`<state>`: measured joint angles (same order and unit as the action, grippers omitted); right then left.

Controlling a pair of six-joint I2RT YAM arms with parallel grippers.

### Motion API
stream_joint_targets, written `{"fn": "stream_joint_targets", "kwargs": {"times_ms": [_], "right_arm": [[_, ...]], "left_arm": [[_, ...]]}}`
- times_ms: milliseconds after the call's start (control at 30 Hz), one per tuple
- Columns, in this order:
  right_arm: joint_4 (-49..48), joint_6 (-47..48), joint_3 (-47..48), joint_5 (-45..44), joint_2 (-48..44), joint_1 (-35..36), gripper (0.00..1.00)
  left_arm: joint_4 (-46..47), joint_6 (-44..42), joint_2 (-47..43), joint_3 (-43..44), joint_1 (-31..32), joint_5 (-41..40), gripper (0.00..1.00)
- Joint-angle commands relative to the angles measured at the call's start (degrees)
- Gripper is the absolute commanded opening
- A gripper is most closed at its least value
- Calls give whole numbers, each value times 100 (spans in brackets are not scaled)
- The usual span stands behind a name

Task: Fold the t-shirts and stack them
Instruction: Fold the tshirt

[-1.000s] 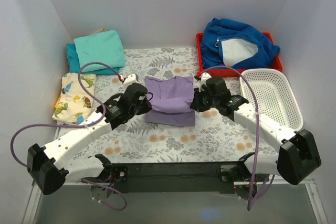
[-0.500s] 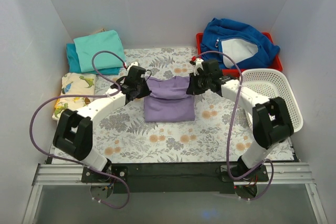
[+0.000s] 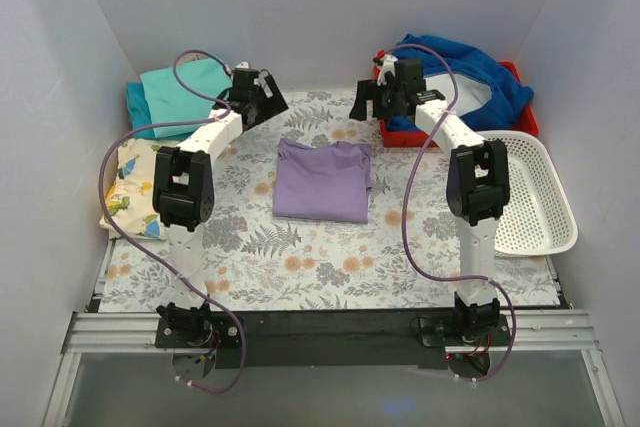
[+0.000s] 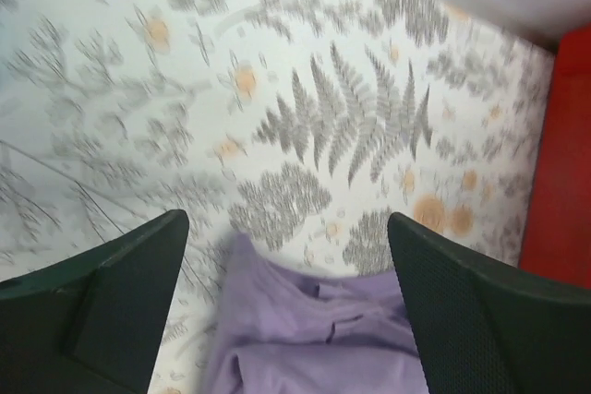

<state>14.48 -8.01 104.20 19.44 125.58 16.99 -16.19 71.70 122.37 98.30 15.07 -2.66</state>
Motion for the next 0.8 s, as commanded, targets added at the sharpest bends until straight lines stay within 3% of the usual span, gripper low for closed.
{"fn": "stream_joint_targets", "kwargs": {"times_ms": [0,100,367,567,767], "right_arm": [[90,46,733,-38,-262,-144,91],[38,-51,251,523,-586,-83,90],[-165,107,-1876,763,-1720,568,87],[-235,-42,-2439,956,-1914,700,85],[-332,1,-2484,904,-1678,718,85]], "left_arm": [[-367,-113,-177,708,-312,256,89],[-10,-113,-686,43,-312,835,89],[898,37,-1918,-1778,-233,3208,90],[959,151,-2103,-2517,-154,3570,90],[933,116,-1629,-2483,-145,3623,90]]}}
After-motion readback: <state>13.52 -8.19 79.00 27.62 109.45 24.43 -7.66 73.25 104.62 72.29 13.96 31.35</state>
